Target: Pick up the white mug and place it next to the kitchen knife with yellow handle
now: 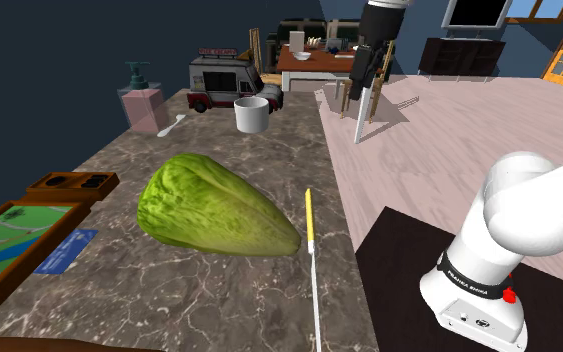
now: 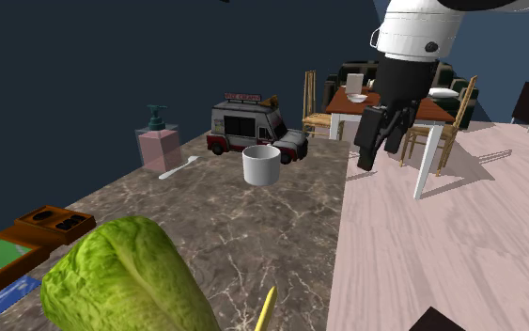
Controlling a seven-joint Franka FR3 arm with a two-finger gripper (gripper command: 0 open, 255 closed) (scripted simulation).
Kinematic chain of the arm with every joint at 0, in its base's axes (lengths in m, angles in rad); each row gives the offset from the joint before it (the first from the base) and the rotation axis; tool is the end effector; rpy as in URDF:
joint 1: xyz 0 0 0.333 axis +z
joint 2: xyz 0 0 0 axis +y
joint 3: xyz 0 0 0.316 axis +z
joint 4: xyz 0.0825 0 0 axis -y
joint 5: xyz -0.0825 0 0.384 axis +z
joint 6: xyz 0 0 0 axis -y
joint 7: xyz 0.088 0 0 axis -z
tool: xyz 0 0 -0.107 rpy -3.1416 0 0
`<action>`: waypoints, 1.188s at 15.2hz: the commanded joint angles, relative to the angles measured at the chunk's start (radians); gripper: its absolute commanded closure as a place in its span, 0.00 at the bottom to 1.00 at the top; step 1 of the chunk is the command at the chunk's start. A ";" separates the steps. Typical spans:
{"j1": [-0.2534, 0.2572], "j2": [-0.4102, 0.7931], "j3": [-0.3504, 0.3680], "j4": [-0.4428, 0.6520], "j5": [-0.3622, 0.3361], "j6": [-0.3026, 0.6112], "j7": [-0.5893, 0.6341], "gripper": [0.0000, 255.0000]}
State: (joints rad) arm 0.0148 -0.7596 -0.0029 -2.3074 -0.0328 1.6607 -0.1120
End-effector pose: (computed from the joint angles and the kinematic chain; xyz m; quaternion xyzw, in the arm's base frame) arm 0.3237 0.0003 0.6139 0.9963 0.0627 0.0556 0.0182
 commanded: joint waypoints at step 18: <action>0.022 0.684 0.064 0.480 -0.006 0.158 0.073 0.00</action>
State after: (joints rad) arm 0.0362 -0.1182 0.0592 -1.8618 -0.0359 1.8135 -0.0414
